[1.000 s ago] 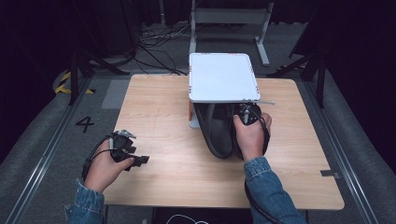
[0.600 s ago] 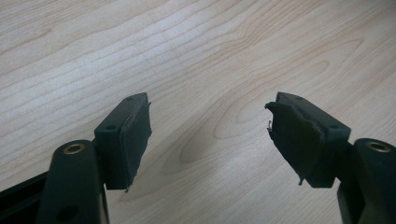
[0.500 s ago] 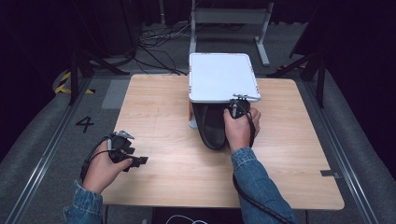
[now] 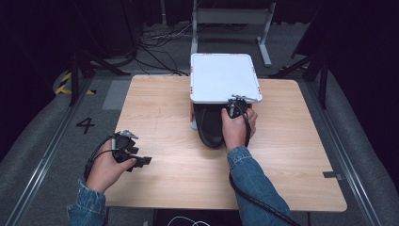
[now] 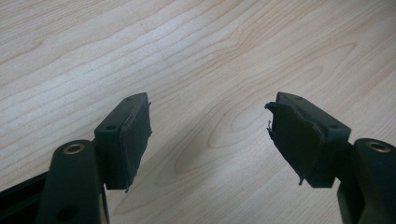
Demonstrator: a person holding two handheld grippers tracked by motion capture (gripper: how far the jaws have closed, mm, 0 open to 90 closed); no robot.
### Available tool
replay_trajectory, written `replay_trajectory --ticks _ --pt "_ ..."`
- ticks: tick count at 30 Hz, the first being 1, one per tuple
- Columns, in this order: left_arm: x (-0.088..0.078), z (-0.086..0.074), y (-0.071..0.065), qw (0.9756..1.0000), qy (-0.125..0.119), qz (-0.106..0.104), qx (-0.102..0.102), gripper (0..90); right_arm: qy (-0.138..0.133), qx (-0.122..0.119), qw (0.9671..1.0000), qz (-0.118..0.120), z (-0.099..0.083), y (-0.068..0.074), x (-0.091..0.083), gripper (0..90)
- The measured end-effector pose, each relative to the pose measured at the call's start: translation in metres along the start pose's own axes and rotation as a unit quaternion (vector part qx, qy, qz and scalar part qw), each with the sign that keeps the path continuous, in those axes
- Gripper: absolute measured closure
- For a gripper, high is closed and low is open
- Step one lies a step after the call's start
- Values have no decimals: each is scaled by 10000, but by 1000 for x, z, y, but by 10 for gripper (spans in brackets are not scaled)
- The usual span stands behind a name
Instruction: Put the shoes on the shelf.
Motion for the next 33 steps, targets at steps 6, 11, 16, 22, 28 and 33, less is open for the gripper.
replay_trajectory --ticks 6,11,16,22,28,33 --pt "2 7 -2 10000 -15 -17 73 297 -238 -268 9983 456 2 3 -9 534" --pt "8 13 -9 9997 29 0 222 298 -409 -726 9951 541 5 -1 -32 472" --pt "11 19 -16 9995 18 21 326 300 -461 -1121 9909 576 2 -16 -60 456" --pt "23 34 -41 9981 61 -32 613 300 -351 -1487 9877 327 -15 -53 -94 462" --pt "35 50 -66 9966 -91 -70 820 347 -206 -1691 9852 210 -42 -86 -125 539" --pt "47 60 -87 9946 -166 -206 1004 491 -9 -1888 9819 173 -72 -95 -137 782"
Point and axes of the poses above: each handheld gripper's, and its own axes: x roughly forward along the jaws, z roughly out of its top, y roughly to its left, the point moved 10 cm from there along x, roughly forward along the jaws, and after that the axes turned 2 degrees about x, right-handed, at the moved point
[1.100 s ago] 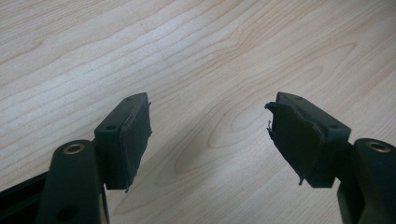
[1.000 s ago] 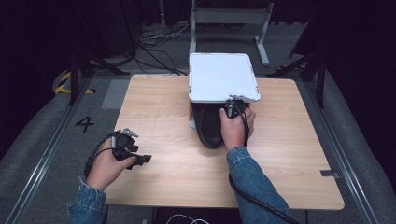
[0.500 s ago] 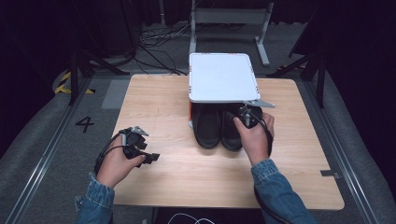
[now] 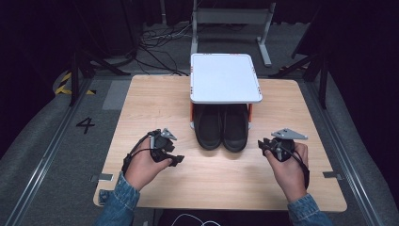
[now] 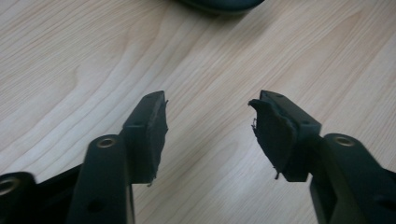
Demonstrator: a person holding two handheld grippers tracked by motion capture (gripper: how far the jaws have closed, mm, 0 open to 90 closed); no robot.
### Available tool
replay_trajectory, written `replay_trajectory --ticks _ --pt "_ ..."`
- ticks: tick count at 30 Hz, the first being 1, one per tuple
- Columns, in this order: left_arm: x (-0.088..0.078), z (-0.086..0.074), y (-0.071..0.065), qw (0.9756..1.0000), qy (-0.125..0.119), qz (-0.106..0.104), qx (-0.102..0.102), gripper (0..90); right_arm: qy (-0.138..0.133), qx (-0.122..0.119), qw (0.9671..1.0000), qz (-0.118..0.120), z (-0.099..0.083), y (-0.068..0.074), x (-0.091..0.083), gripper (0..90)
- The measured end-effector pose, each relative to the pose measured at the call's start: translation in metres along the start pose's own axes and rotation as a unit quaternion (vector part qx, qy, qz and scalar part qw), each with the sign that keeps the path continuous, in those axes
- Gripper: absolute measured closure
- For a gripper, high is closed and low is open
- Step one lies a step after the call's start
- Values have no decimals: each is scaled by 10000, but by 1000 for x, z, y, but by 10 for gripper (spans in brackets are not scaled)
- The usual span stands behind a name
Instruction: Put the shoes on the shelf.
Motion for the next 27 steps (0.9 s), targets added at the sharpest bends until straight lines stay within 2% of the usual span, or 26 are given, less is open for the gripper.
replay_trajectory --ticks 1,5,9,12,16,19,22,25,27 --pt "3 3 -3 10000 -37 19 13 506 17 -32 10000 55 -5 4 -1 817" --pt "12 11 -12 9998 -177 27 -15 601 135 -330 9990 259 -20 24 4 854" --pt "18 17 -19 9996 -282 15 -62 676 227 -490 9980 329 -29 39 11 872" --pt "23 24 -24 9991 -392 48 -129 724 251 -519 9975 405 -35 48 16 868" --pt "34 33 -32 9987 -485 41 -178 739 283 -536 9971 469 -40 58 24 855" --pt "41 35 -33 9986 -478 130 -185 762 293 -509 9968 537 -43 63 30 882" --pt "50 34 -36 9991 -383 77 -173 817 338 -459 9963 647 -46 68 38 900" --pt "57 35 -37 9992 -346 111 -171 870 369 -404 9957 744 -47 71 45 900" --pt "61 37 -39 9993 -322 103 -171 887 360 -408 9960 708 -46 71 49 900"
Point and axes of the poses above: each handheld gripper's, and its own axes: x roughly forward along the jaws, z roughly out of its top, y roughly to its left, the point moved 10 cm from there along x, roughly forward along the jaws, and after that the axes turned 2 degrees about x, right-handed, at the moved point
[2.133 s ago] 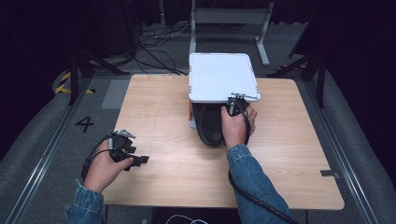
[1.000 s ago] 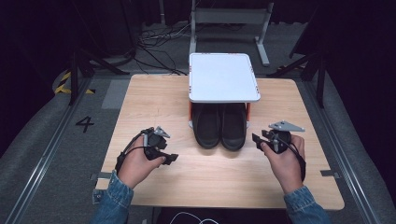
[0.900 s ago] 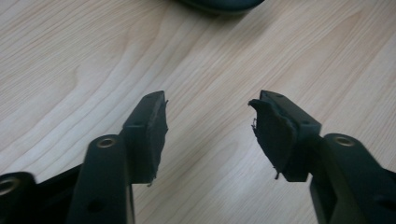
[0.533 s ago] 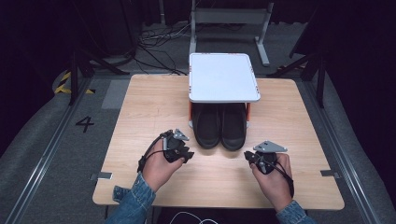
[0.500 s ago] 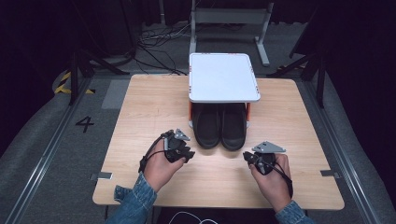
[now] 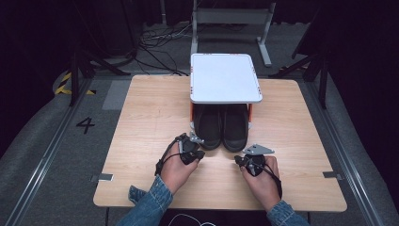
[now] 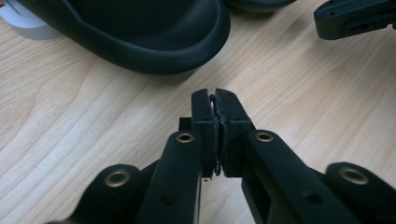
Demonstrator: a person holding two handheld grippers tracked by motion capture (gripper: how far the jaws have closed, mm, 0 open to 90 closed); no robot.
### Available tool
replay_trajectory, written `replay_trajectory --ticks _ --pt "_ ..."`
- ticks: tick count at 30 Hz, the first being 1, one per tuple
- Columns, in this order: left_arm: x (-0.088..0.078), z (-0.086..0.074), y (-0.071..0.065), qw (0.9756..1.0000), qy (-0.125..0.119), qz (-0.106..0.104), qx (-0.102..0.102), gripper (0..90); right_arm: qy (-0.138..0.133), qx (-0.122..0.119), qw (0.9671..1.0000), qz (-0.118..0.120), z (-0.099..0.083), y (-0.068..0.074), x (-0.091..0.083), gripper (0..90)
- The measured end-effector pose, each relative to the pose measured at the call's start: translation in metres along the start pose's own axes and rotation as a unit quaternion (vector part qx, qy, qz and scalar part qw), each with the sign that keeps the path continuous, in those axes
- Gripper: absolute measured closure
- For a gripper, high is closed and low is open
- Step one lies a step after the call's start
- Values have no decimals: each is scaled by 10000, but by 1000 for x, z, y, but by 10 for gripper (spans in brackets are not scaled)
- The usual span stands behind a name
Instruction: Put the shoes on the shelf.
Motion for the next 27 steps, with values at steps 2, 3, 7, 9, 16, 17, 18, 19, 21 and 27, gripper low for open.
replay_trajectory --ticks 2,3,7,9,16,17,18,19,21,27 --pt "5 4 -3 10000 -8 15 24 895 -32 19 10000 -14 2 -2 2 900" --pt "7 6 -4 10000 -15 33 63 896 -56 13 10000 -37 3 -4 2 900" --pt "17 11 -3 9997 19 202 96 898 -120 86 9998 -101 7 -12 3 900" --pt "21 13 0 9995 4 294 90 899 -149 127 9997 -139 8 -15 5 900" --pt "22 26 15 9979 -259 595 -7 898 -264 180 9993 -172 16 -24 12 900" --pt "22 28 17 9977 -274 615 25 898 -294 196 9992 -171 19 -24 14 900" --pt "22 30 18 9976 -272 644 -13 897 -292 178 9992 -183 21 -25 15 900" --pt "23 31 18 9975 -267 652 18 897 -294 187 9992 -185 23 -25 17 900" --pt "22 31 10 9985 -264 469 -16 896 -280 199 9993 -160 26 -26 20 900" --pt "32 25 -5 9997 -56 251 -46 896 -304 155 9992 -191 25 -25 25 900"
Point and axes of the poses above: each handheld gripper's, and its own axes: x roughly forward along the jaws, z roughly out of its top, y roughly to its left, the point moved 10 cm from there along x, roughly forward along the jaws, and after that the axes turned 2 degrees about x, right-handed, at the moved point
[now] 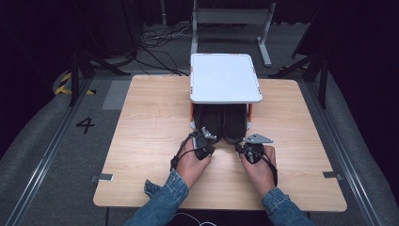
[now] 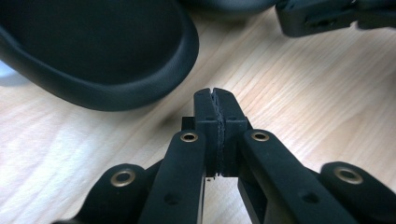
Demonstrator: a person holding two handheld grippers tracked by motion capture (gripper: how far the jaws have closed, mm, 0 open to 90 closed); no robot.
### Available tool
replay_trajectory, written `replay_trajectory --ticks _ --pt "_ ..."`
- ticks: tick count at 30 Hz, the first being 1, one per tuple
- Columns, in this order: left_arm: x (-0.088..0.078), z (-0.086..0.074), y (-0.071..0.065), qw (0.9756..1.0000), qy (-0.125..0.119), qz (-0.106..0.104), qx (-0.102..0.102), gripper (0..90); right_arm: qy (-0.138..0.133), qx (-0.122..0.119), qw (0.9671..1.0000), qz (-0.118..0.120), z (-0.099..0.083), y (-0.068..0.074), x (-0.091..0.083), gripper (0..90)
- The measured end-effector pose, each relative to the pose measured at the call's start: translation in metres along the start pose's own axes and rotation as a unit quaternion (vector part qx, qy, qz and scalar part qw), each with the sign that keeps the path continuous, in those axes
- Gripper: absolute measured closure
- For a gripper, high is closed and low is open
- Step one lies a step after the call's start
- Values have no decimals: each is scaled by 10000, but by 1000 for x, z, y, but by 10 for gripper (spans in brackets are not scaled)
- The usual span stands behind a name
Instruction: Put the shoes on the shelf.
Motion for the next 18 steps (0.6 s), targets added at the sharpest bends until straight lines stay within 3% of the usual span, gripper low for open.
replay_trajectory --ticks 1,3,5,7,10,15,18 --pt "3 -1 2 10000 63 55 32 896 0 0 10000 0 0 0 0 900" --pt "6 3 8 9998 -82 202 -9 896 -10 7 10000 -30 0 -1 2 900" --pt "6 5 9 9998 -49 156 -98 899 -30 70 10000 -21 0 -1 4 900" --pt "7 7 12 9995 -44 308 4 899 -40 93 9999 -32 1 -3 7 900" --pt "8 9 20 9990 -103 442 -61 899 -23 94 10000 12 2 -1 6 900" --pt "8 8 22 9991 -120 385 -116 899 -211 -29 9996 170 3 12 -12 900" --pt "9 10 24 9990 -130 412 -108 899 -347 -36 9993 159 8 14 -13 900"
Point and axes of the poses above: each handheld gripper's, and its own axes: x roughly forward along the jaws, z roughly out of its top, y roughly to its left, the point moved 10 cm from there along x, roughly forward along the jaws, and after that the axes turned 2 degrees about x, right-handed, at the moved point
